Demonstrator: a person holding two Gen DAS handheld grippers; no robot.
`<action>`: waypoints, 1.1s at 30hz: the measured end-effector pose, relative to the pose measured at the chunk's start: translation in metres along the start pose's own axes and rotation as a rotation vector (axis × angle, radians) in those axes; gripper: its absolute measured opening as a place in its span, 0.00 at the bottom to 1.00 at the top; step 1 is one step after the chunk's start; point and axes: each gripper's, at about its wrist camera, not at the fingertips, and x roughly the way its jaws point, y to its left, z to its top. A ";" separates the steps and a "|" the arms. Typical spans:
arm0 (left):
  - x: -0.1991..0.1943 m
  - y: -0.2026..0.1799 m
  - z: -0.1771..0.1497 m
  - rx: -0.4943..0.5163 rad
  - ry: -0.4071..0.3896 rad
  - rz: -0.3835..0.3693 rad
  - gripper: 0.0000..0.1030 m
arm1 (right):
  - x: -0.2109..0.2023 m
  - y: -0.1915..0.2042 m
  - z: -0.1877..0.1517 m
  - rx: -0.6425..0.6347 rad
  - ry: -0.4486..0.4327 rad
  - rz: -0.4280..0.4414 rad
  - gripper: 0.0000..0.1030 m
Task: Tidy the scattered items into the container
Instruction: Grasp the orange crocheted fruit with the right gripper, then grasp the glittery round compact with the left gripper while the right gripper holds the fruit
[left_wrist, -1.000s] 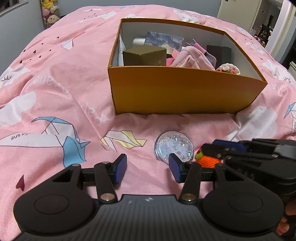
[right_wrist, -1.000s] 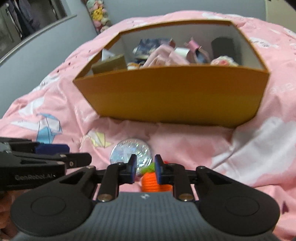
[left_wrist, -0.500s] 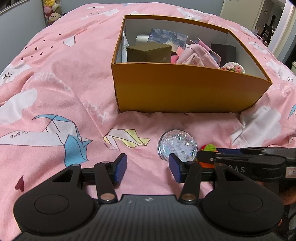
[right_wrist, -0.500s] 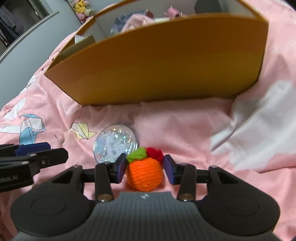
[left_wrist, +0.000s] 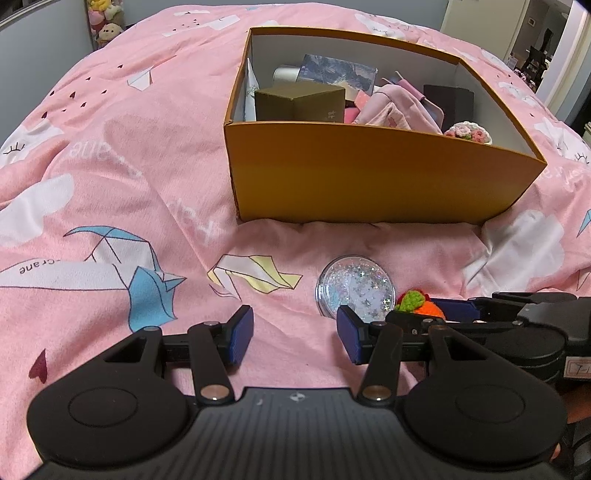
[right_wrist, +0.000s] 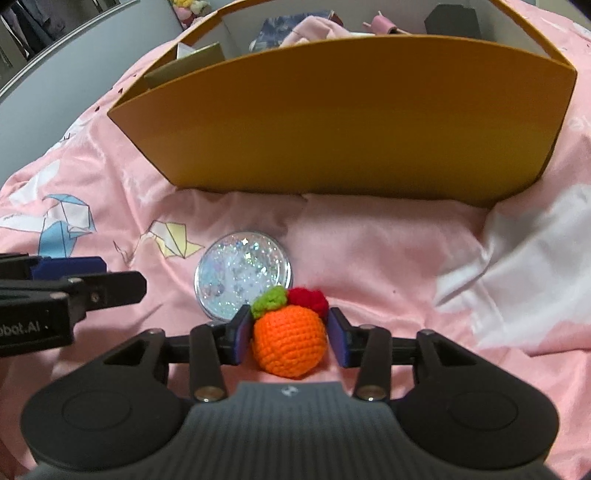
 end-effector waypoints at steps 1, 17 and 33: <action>0.000 0.000 0.000 0.000 0.000 0.000 0.57 | -0.002 0.000 0.000 0.002 -0.009 -0.001 0.43; 0.050 -0.018 0.017 -0.067 0.132 -0.112 0.40 | -0.037 -0.024 0.007 0.037 -0.159 -0.092 0.43; 0.094 -0.009 0.009 -0.190 0.185 -0.245 0.74 | -0.031 -0.023 0.004 0.047 -0.146 -0.095 0.43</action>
